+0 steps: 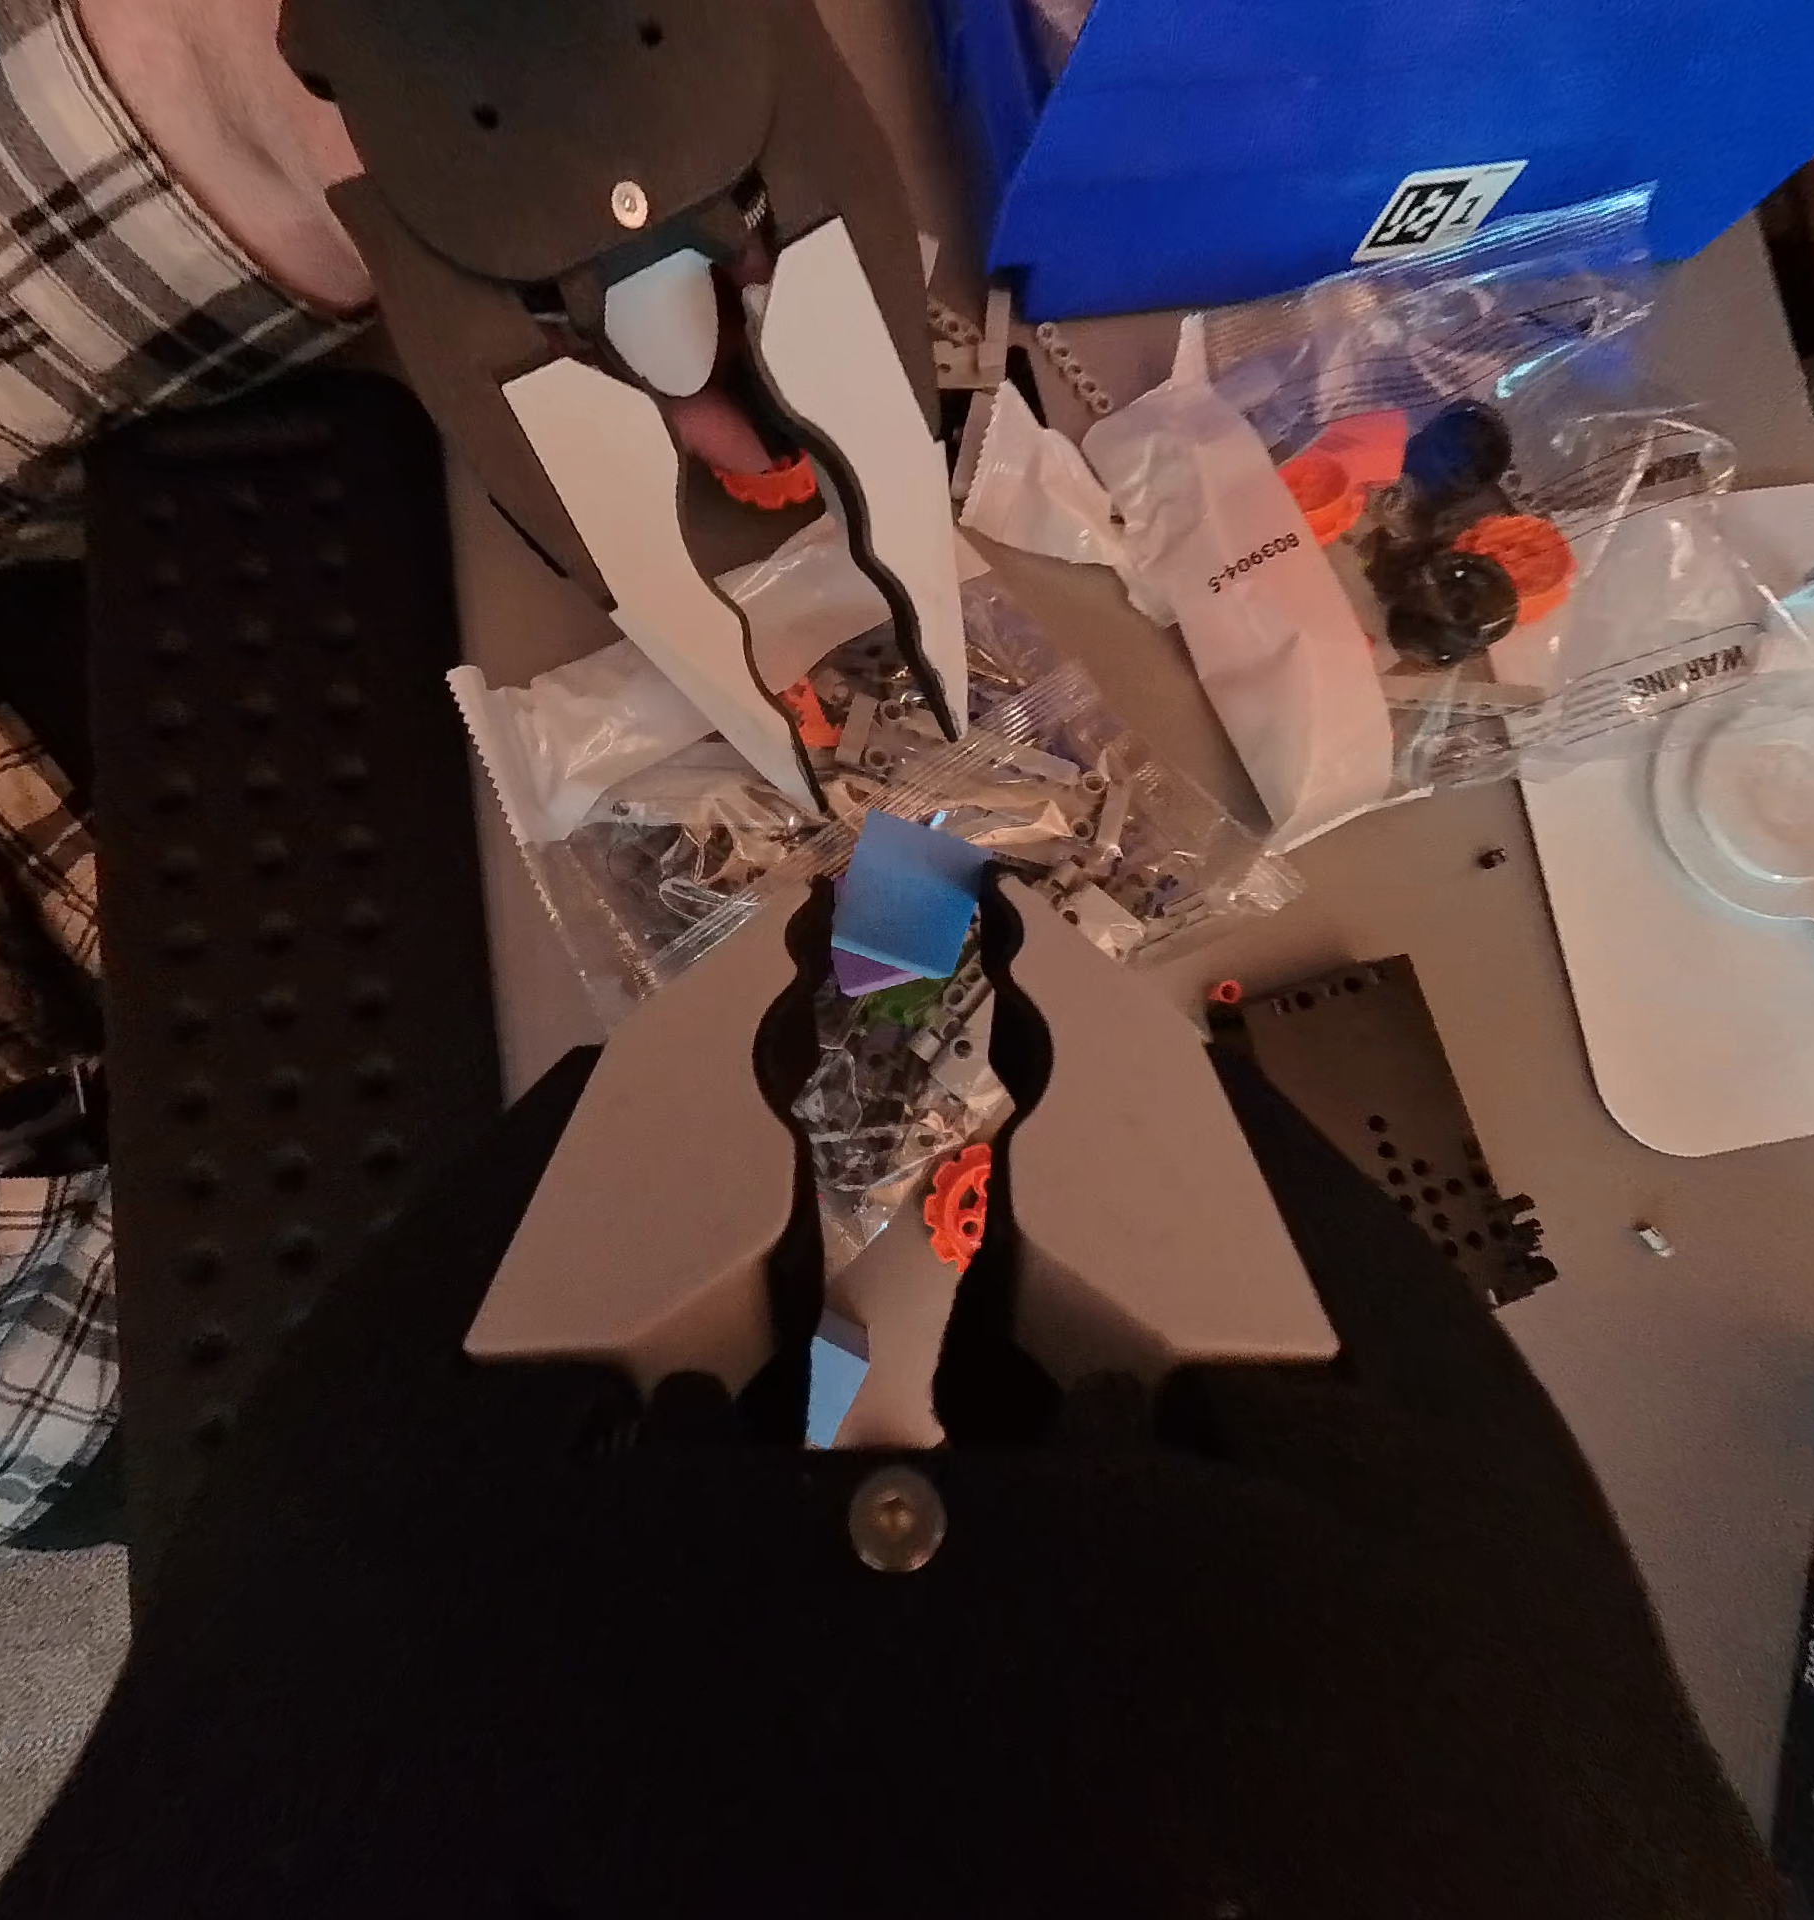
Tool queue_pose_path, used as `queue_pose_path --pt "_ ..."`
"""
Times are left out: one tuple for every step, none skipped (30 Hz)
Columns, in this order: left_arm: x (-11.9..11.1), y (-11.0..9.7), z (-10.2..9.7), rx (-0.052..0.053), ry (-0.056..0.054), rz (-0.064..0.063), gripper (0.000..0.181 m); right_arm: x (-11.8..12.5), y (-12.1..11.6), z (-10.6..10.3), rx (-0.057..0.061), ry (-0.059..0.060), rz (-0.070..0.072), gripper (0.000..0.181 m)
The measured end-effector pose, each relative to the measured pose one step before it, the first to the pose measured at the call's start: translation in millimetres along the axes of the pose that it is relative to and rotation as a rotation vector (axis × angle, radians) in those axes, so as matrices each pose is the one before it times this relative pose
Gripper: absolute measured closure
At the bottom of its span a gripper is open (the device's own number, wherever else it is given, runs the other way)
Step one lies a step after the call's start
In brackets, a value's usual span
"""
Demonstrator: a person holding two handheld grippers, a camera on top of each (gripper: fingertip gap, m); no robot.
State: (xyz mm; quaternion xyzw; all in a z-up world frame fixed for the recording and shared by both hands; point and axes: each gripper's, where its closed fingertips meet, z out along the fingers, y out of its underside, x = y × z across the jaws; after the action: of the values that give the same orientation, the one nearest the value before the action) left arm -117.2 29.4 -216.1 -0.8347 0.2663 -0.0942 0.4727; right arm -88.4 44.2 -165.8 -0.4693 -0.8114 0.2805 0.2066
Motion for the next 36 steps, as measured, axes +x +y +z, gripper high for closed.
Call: queue_pose_path --pt "0.17 -0.01 -0.03 0.0001 0.0005 0.0004 0.146 -0.94 1.24 2.7 -0.0113 -0.0023 -0.0035 0.154" --pt "0.06 0.0 -0.15 -0.0003 0.0001 0.0001 0.147 -0.15 1.37 2.19 -0.0116 0.0023 -0.0033 0.154" --pt "-0.02 0.22 -0.01 -0.0009 -0.0002 0.0 0.146 -0.29 1.61 1.81 -0.0114 0.0018 -0.0045 0.154" --pt "-0.12 0.07 -0.03 -0.0005 -0.0007 0.0004 0.146 -0.99 1.34 1.76 -0.0086 -0.0034 -0.0038 0.154" --pt "0.03 -0.02 -0.14 -0.0002 0.0001 0.0005 0.146 -0.92 0.75 1.32 -0.0045 -0.0035 -0.0013 0.154" --pt "0.21 -0.05 0.07 -0.0002 0.0005 0.0003 0.146 -0.2 -0.11 0.79 0.001 -0.0002 0.0002 0.153" --pt "0.09 -0.01 0.08 -0.0005 0.0006 0.0004 0.146 -0.15 -0.45 0.24 0.0034 -0.0017 0.0019 0.153" --pt "0.25 0.13 0.08 -0.0008 0.0007 0.0004 0.146 0.18 0.24 -0.04 0.0001 0.0004 0.0011 0.153" --pt "0.09 0.0 0.02 -0.0002 0.0004 0.0007 0.146 0.59 0.97 -0.09 -0.0052 0.0053 -0.0034 0.153" --pt "0.16 -0.04 0.04 0.0 0.0006 0.0002 0.146 0.2 0.78 -0.03 -0.0044 0.0051 -0.0058 0.151" --pt "0.04 0.09 0.05 0.0 0.0002 -0.0001 0.146 -0.6 -0.31 -0.16 0.001 0.0009 -0.0039 0.15" --pt "-0.05 0.01 -0.03 0.0002 0.0001 -0.0003 0.146 -0.62 -0.77 -0.24 0.003 0.0002 -0.0017 0.148" --pt "0.08 -0.11 0.11 0.0005 0.0007 -0.0005 0.146 -0.24 -0.54 -0.2 0.0006 0.0027 -0.0021 0.148" --pt "0.1 -0.02 -0.01 0.0004 0.0011 -0.0005 0.146 -0.03 -0.36 -0.21 0.0002 0.0042 -0.0029 0.147" --pt "-0.05 0.14 0.0 -0.0002 0.0 -0.0003 0.146 -0.37 -0.57 -0.35 0.0015 0.0016 -0.0021 0.147" --pt "-0.13 0.09 -0.09 -0.0001 -0.0002 -0.001 0.146 0.0 -0.37 -0.86 0.0021 0.002 -0.0009 0.146" --pt "-0.14 0.0 -0.12 0.001 -0.0001 -0.001 0.146 0.69 -0.94 -1.74 0.0074 0.0052 -0.0004 0.145" --pt "0.01 -0.2 -0.24 0.0014 0.0003 -0.0008 0.146 0.98 -1.82 -2.73 0.0156 0.0046 0.0029 0.144" --pt "0.03 -0.14 -0.08 0.0007 -0.0001 0.0 0.146 1.1 -1.73 -3.38 0.0179 0.0017 0.0074 0.144" --pt "0.06 0.02 -0.01 -0.0001 0.0004 0.0 0.146 2.29 -0.51 -3.79 0.0136 0.0061 0.0088 0.144" --pt "0.02 0.03 -0.02 -0.0002 0.0002 0.0002 0.146 4.19 0.63 -4.46 0.0104 0.0144 0.0097 0.144" --pt "-0.03 0.08 -0.09 -0.0003 -0.0005 0.0003 0.146 5.26 0.98 -5.28 0.0141 0.016 0.0146 0.144" --pt "-0.18 -0.2 -0.17 0.0008 -0.001 -0.0001 0.146 6.41 1.4 -6.08 0.0182 0.0163 0.0221 0.144" --pt "-0.08 -0.28 -0.15 0.0016 0.0 -0.0008 0.146 8.53 3.06 -5.61 0.0138 0.0231 0.0253 0.144" --pt "-0.07 -0.24 -0.15 0.001 -0.0003 -0.0003 0.146 9.83 6.21 -4.23 -0.0004 0.0278 0.0207 0.143" --pt "-0.07 -0.1 -0.1 0.0004 -0.0006 0.0006 0.146 10.33 9.22 -2.3 -0.0141 0.0297 0.0166 0.143" --pt "0.06 0.0 0.02 -0.0003 -0.0001 0.0002 0.146 11.77 11.33 -0.43 -0.0244 0.0354 0.018 0.142" --pt "-0.01 0.11 0.04 -0.0002 0.0 0.0002 0.146 11.85 13.27 1.31 -0.0342 0.0368 0.0171 0.14" --pt "0.08 0.04 0.13 0.0 0.0006 -0.0005 0.146 9.92 13.81 2.92 -0.0369 0.028 0.0155 0.139" --pt "0.12 0.06 0.14 -0.0004 0.0004 -0.0003 0.146 8.1 12.86 4.26 -0.0321 0.0179 0.0181 0.138" --pt "0.08 0.04 0.13 0.0 0.0006 -0.0005 0.146 5.89 10.75 5.13 -0.0216 0.0071 0.0182 0.136" --pt "-0.05 -0.05 0.11 0.0 0.0007 -0.0006 0.146 3.91 9.27 5.93 -0.0159 -0.0027 0.0181 0.136" --pt "-0.09 0.07 0.09 0.0 0.0001 -0.0004 0.146 3.83 9.74 6.64 -0.0242 0.0001 0.0162 0.135" --pt "-0.17 0.19 0.1 0.0001 -0.0003 -0.0011 0.146 3.85 9.57 6.92 -0.0291 0.0075 0.0074 0.134" --pt "-0.17 0.11 0.02 0.0002 0.0001 -0.0015 0.146 2.14 6.92 6.6 -0.0188 0.0016 0.0042 0.135" --pt "-0.16 0.07 0.09 0.0002 0.0007 -0.0014 0.146 0.23 3.66 5.98 -0.005 -0.0078 0.0097 0.136"
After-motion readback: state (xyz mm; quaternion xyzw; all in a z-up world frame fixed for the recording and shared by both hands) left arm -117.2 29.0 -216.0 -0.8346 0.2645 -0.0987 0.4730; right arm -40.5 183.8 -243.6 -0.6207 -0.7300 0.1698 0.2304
